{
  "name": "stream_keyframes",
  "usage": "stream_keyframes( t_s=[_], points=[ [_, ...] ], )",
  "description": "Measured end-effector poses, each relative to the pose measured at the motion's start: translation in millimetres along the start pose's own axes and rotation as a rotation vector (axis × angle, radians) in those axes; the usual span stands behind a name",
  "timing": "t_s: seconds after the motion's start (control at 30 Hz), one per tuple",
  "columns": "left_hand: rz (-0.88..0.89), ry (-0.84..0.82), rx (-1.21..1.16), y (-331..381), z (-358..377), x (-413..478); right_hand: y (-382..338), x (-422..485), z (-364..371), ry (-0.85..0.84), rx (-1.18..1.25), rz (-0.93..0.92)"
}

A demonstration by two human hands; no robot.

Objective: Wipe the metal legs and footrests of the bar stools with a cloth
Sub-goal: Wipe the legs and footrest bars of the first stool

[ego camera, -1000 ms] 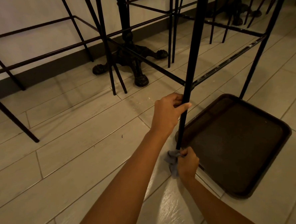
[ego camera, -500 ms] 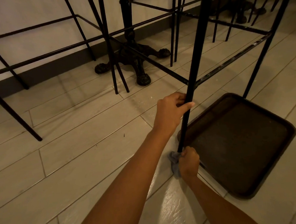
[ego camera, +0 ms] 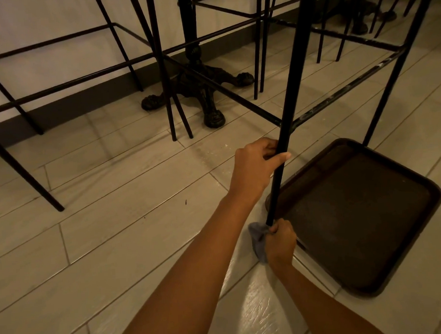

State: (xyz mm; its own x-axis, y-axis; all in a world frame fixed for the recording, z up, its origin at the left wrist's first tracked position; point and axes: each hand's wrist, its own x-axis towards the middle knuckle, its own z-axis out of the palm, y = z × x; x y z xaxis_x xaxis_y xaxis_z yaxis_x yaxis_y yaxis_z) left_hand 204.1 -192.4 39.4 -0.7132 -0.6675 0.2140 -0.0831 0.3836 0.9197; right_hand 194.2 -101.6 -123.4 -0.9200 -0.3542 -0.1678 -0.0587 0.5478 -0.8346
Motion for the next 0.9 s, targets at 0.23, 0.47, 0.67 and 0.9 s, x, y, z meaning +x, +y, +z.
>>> stream_keyframes(
  t_s=[0.23, 0.47, 0.67, 0.9],
  points=[
    [0.006, -0.009, -0.005, -1, 0, 0, 5, 2, -5, -0.027, -0.056, -0.064],
    [-0.012, -0.019, 0.012, 0, -1, 0, -13, -8, -3, 0.157, 0.262, -0.108],
    [-0.011, -0.009, 0.008, 1, 0, -1, -20, -10, -7, 0.158, 0.362, -0.176],
    [-0.015, 0.002, 0.029, 2, 1, -2, -27, -9, -15, 0.166, 0.439, -0.191]
  ],
)
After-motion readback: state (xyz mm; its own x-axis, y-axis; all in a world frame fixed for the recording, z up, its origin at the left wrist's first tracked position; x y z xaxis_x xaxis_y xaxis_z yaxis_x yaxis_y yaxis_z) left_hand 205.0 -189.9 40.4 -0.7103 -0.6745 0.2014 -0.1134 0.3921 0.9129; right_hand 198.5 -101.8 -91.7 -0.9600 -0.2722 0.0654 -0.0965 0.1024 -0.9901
